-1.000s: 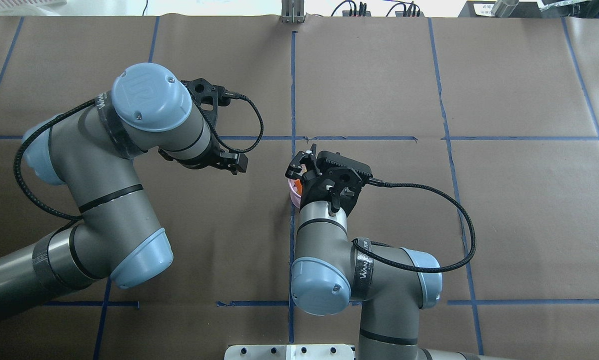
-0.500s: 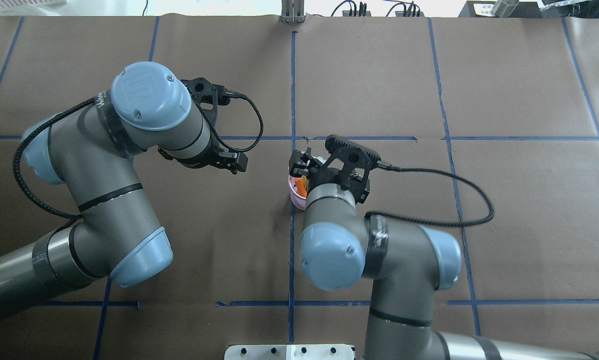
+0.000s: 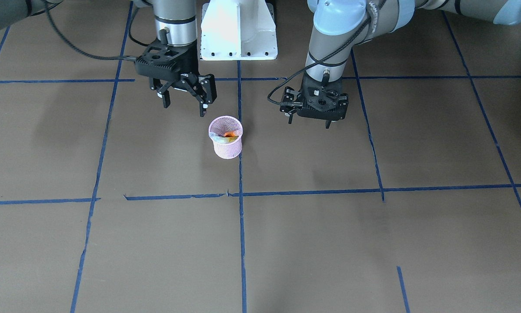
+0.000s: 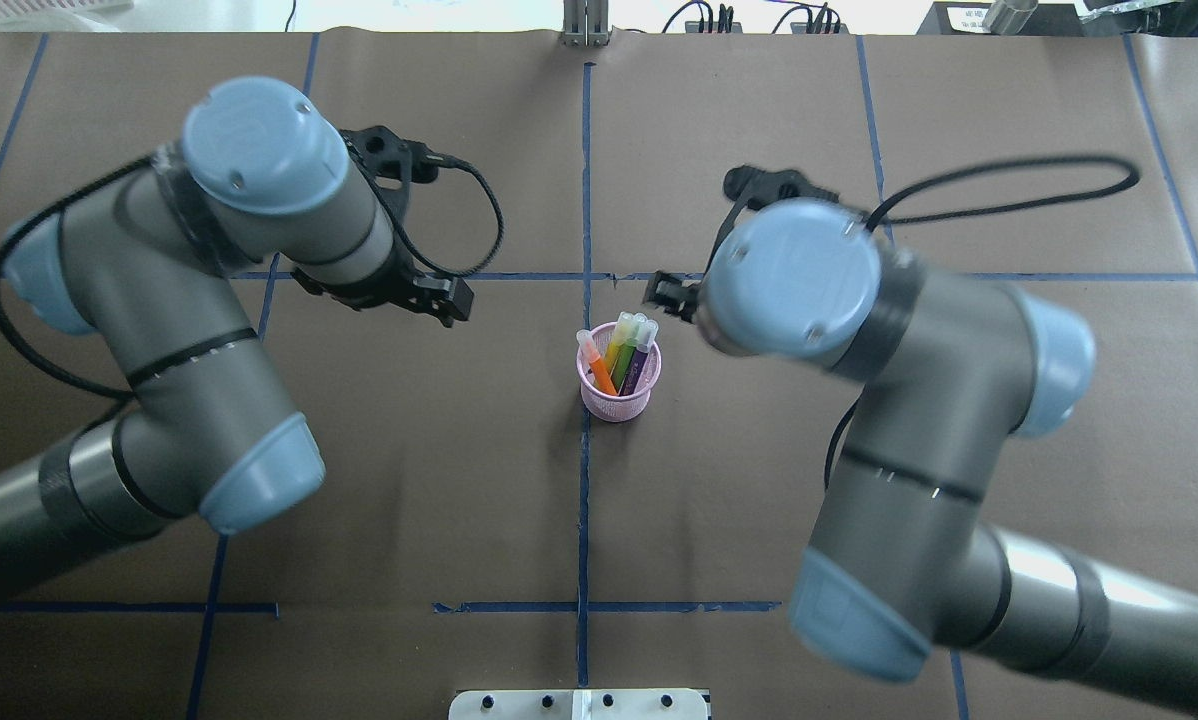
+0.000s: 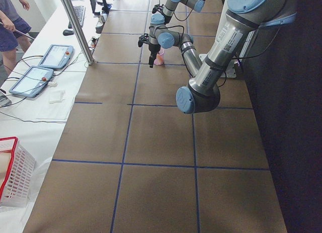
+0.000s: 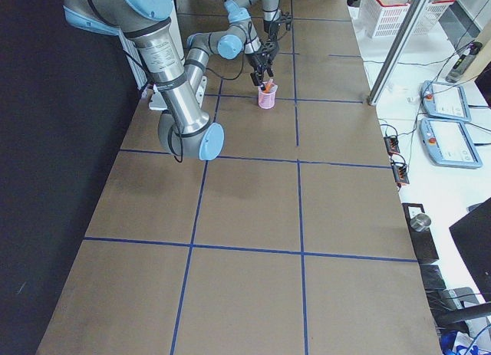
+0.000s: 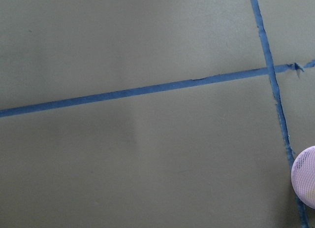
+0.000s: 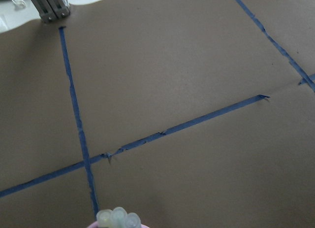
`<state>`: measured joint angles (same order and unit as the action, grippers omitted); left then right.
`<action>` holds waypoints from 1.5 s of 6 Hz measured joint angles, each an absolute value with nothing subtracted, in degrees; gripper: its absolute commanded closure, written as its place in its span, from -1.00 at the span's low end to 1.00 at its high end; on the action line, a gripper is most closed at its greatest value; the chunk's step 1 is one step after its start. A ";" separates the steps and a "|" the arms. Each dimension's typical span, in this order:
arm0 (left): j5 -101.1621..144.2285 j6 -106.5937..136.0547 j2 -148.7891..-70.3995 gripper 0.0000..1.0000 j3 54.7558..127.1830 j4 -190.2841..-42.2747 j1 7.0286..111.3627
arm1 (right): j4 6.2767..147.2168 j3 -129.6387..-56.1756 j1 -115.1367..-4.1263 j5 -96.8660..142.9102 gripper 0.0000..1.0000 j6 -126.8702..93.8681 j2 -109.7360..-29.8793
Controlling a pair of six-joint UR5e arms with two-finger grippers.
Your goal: Collect pens into pen holder
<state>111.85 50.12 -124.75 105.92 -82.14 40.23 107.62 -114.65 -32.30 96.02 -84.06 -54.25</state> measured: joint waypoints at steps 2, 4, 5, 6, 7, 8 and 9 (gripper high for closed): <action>120.28 38.44 -120.63 -1.00 106.04 -81.86 49.78 | 110.06 -114.85 -45.20 113.35 -1.00 -60.97 -58.81; 124.46 23.89 -114.71 -1.00 105.90 -81.82 59.10 | 109.75 -114.87 -58.71 121.54 -1.00 -32.42 -69.68; 126.64 16.88 -111.54 -1.00 105.79 -81.29 63.46 | 109.65 -114.82 -66.62 124.07 -1.00 -16.51 -76.61; 128.67 10.58 -108.41 -1.00 105.61 -80.28 67.89 | 109.62 -114.69 -74.66 126.25 -1.00 -2.21 -83.13; 130.38 4.01 -105.50 -1.00 104.62 -79.51 72.76 | 109.61 -114.57 -82.19 127.96 -1.00 9.96 -89.35; 132.10 -2.51 -103.49 -1.00 102.15 -79.16 77.67 | 109.58 -114.48 -88.40 129.29 -1.00 18.35 -95.08; 133.44 -8.79 -100.81 -1.00 99.58 -79.29 82.19 | 108.88 -114.28 -92.77 130.44 -0.99 22.48 -100.05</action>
<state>133.44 -8.79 -100.81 99.58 -79.29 82.19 108.88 -114.28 -92.77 130.44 22.48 -100.05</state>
